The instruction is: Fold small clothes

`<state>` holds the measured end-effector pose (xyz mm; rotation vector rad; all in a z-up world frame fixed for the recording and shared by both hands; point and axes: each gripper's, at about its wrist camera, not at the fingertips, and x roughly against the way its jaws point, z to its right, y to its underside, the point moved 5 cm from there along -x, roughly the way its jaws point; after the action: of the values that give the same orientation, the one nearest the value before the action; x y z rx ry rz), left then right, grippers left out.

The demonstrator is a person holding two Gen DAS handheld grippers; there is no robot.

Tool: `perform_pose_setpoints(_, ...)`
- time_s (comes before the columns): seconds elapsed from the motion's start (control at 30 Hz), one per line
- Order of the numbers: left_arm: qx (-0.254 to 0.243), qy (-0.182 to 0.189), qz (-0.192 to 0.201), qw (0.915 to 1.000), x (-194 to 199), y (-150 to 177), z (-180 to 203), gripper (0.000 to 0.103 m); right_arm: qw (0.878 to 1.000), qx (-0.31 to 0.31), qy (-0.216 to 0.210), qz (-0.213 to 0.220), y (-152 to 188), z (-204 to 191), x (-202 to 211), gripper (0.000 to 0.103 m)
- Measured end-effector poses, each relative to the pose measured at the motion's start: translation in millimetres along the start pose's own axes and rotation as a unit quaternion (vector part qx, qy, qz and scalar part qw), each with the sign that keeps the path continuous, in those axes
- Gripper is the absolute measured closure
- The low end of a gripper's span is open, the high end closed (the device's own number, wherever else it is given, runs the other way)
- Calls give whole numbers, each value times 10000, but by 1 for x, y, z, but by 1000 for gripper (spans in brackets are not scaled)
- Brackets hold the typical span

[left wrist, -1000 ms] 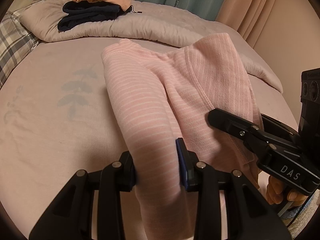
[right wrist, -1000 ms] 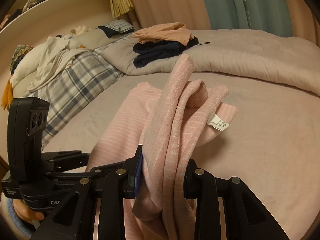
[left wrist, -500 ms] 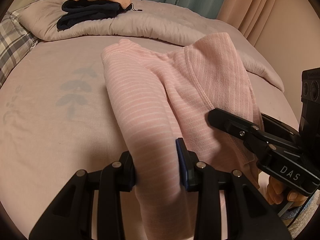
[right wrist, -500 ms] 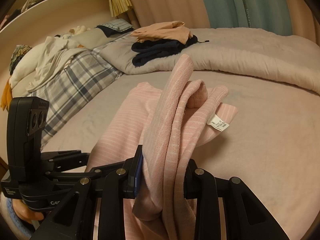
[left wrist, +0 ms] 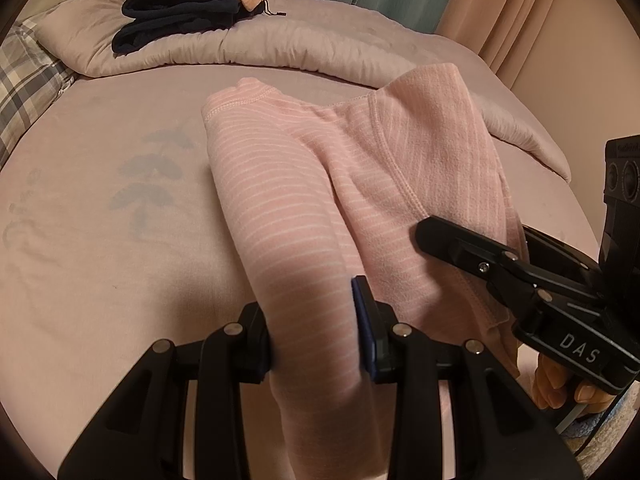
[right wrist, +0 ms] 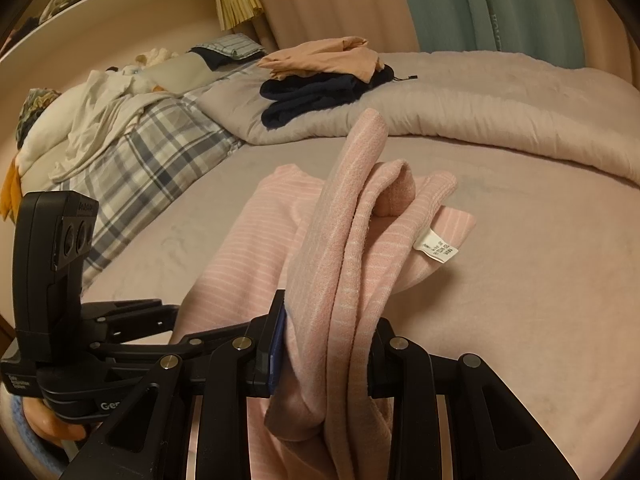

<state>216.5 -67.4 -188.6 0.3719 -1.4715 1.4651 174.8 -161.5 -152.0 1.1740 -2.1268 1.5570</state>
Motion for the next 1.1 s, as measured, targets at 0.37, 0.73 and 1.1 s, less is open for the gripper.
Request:
perform_pose_setpoints(0.37,-4,-20,-83,10000,-5,-1,0,68,10000,-12,17,-52,3,1,-3,71)
perform_pose_setpoints(0.73,3,-33,-89,10000,-6,-1,0,68,10000,-10,17,-64,1,2,-3,71)
perform_pose_setpoints(1.1,2,-40,-100,9999,-6,-1,0,68,10000,0,16,-85,0,2,-4,71)
